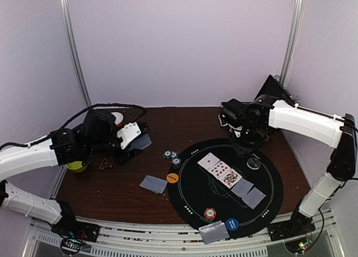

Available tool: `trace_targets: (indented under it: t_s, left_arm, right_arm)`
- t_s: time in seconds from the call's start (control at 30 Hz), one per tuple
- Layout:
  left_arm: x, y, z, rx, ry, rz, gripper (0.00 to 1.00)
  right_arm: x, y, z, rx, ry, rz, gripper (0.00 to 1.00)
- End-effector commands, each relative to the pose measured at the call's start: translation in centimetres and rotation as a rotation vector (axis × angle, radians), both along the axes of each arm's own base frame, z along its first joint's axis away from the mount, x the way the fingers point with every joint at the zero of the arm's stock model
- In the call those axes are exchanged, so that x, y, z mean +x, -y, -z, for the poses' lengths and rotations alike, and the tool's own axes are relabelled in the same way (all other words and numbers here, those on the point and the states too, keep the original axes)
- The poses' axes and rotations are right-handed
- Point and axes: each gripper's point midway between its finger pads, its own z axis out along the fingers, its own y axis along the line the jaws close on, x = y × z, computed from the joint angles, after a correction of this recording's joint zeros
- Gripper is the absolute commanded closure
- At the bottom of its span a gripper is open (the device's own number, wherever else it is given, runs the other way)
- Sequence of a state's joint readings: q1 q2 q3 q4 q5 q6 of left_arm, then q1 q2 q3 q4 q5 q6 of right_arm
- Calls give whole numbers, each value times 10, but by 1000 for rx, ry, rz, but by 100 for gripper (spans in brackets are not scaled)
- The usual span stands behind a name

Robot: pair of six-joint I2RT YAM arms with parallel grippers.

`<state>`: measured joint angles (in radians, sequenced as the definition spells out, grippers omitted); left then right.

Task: Distribute texas hold em gaming equipment
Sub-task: Place the face-down deck piles at the center of the board.

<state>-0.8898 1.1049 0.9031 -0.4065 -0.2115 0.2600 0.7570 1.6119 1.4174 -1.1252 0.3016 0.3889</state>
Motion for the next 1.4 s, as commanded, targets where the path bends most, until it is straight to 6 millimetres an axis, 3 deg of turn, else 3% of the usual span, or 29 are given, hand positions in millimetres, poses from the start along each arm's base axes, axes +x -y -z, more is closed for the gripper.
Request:
trace_targets:
  t_s: [0.0,0.17,0.27,0.43,0.77,1.03,1.27,1.33,1.37]
  left_arm:
    - [34,-3,9,-123,-84,-117,45]
    - [85,-35,40,-198,-180,-330,45]
    - [112,-53,70,-167,-225,-476,46]
    - [139,-71,112,-141,-291,-679,46]
    - [139,-61,179,-195,-422,-729,46]
    - [133,-61,210,-135,-498,-739,29]
    - [129,-62,205,-156,-512,-740,7]
    - [131,-59,194,-177,-503,-722,2]
    - [132,-57,187,-182,-496,-712,2]
  right_arm:
    - [2,-3,-5,25,33,-16,66]
    - [-1,-2,-5,50,50,-18,66]
    - [-3,1,-6,52,54,-21,66]
    - [-3,4,-11,59,84,-13,66]
    - [1,1,-25,127,162,-15,65]
    - [-1,1,-20,127,148,-17,65]
    - [-1,0,-22,128,148,-29,64]
    - [0,-2,-25,137,154,-30,57]
    - [1,-3,-27,150,161,-29,48]
